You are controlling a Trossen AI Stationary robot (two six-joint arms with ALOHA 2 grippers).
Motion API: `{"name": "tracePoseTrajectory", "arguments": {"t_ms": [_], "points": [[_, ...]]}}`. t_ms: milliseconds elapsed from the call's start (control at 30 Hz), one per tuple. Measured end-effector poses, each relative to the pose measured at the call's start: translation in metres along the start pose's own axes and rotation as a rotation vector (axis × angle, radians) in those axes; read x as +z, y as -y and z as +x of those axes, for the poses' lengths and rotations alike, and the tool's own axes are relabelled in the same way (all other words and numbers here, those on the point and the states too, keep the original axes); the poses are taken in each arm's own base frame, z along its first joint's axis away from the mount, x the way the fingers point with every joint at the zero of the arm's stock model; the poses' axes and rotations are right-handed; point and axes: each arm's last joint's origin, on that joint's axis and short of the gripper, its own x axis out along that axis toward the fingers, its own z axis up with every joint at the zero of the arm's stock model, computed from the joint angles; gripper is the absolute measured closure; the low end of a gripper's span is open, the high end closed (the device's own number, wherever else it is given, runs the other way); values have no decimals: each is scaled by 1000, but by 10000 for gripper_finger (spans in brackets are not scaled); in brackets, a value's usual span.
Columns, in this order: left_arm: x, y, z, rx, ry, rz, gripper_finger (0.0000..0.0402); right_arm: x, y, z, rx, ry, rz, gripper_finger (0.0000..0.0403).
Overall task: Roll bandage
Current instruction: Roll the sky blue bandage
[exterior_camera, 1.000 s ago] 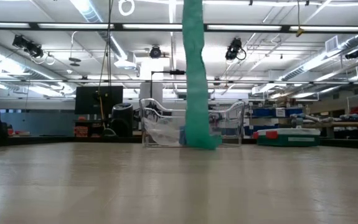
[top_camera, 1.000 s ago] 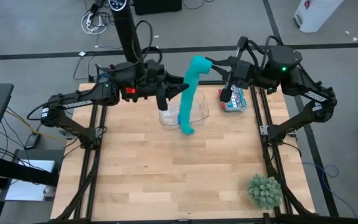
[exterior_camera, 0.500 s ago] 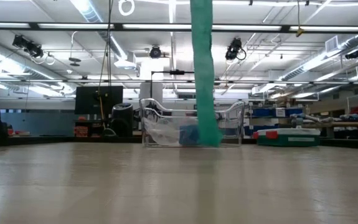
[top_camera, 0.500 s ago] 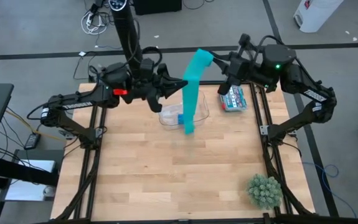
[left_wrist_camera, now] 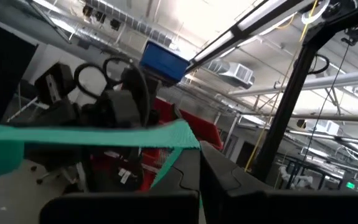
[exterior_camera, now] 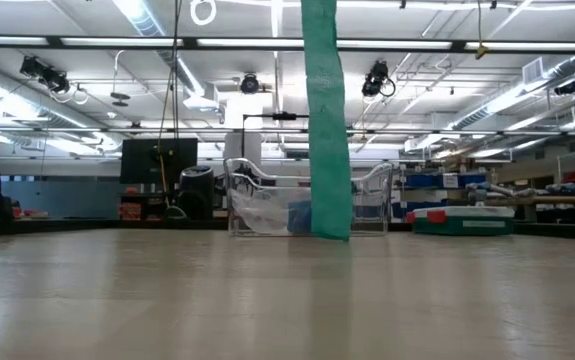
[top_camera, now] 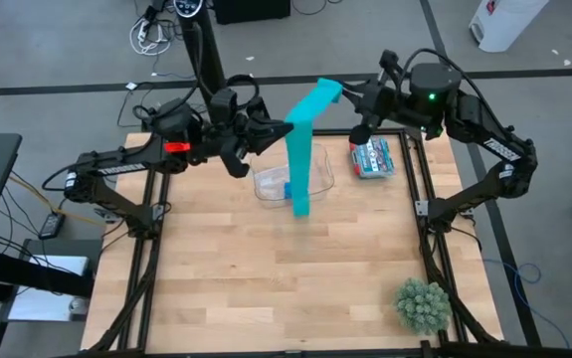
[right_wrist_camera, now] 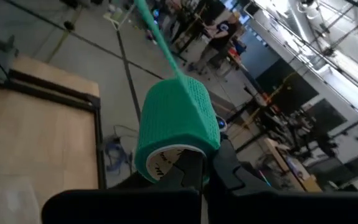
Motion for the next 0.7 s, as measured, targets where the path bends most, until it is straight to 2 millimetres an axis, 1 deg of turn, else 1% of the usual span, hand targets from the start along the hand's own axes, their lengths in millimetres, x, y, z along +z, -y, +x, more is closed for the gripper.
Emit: {"name": "tracePoseTrajectory", "arguments": {"t_ms": [200,333,500,700], "points": [[-4,-2,0,21,-38,-5,399,8,5,-1,-44,83,54,403],[-8,-5,0,45,-80,-10,398,16,9,-3,-68,172,110,403],[-14,-8,-1,82,-139,-17,398,21,12,-5,-38,267,214,403],[-23,-14,-2,162,-212,-24,397,27,14,-10,41,375,324,403]]}}
